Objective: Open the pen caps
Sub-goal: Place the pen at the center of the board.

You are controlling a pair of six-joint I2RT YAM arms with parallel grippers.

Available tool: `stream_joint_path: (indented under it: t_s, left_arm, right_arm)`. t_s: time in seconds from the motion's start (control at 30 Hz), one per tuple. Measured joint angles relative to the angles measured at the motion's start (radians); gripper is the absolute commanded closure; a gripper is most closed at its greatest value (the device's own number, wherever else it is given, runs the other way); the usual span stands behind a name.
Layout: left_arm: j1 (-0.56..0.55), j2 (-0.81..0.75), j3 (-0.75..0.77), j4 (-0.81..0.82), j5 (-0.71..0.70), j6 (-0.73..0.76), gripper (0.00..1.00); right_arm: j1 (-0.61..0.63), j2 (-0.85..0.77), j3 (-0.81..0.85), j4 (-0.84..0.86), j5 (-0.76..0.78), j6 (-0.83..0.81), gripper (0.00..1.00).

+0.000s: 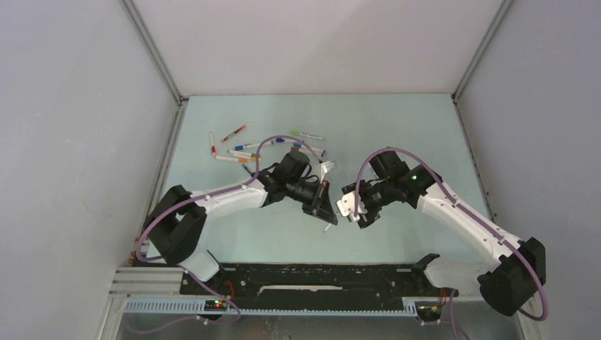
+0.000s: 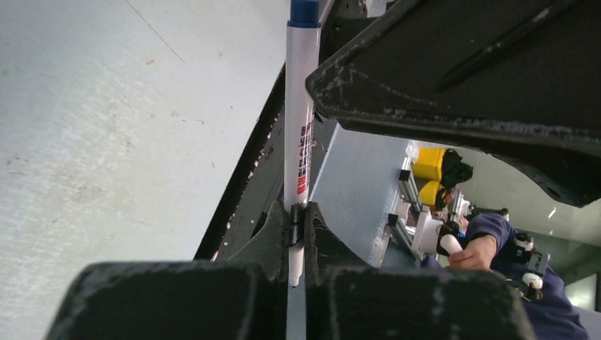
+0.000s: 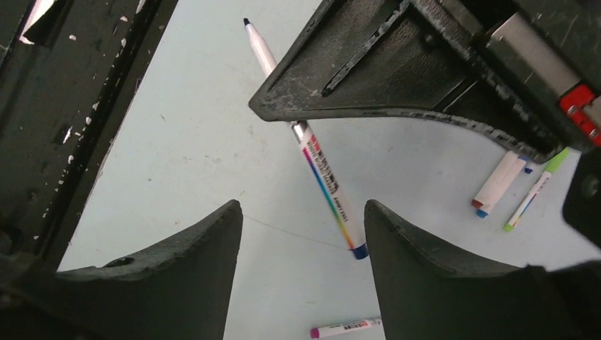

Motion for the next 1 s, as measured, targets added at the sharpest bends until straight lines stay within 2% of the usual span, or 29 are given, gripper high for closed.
stream_joint_path:
  t_s: [0.37,0.67,0.87,0.93,1.0]
  left_arm:
    - [-0.035,0.027,0.007,-0.032,0.033,0.025,0.97]
    - [-0.039,0.027,0.007,-0.037,0.043,0.024,0.96]
    - [-0.039,0.027,0.007,-0.035,0.052,0.021,0.95]
    - [-0.039,0.027,0.007,-0.026,0.057,0.019,0.95]
    - [-0.041,0.027,0.007,-0.025,0.058,0.016,0.94]
  right_arm:
    - [0.103,0.027,-0.008,0.039,0.075,-0.006,0.54]
    - [0.143,0.027,-0.049,0.058,0.083,-0.030,0.77]
    - [0.150,0.029,-0.060,0.081,0.089,-0.032,0.73]
    - [0.151,0.029,-0.069,0.089,0.090,-0.032,0.76]
    - [0.153,0.029,-0.076,0.097,0.092,-0.032,0.85]
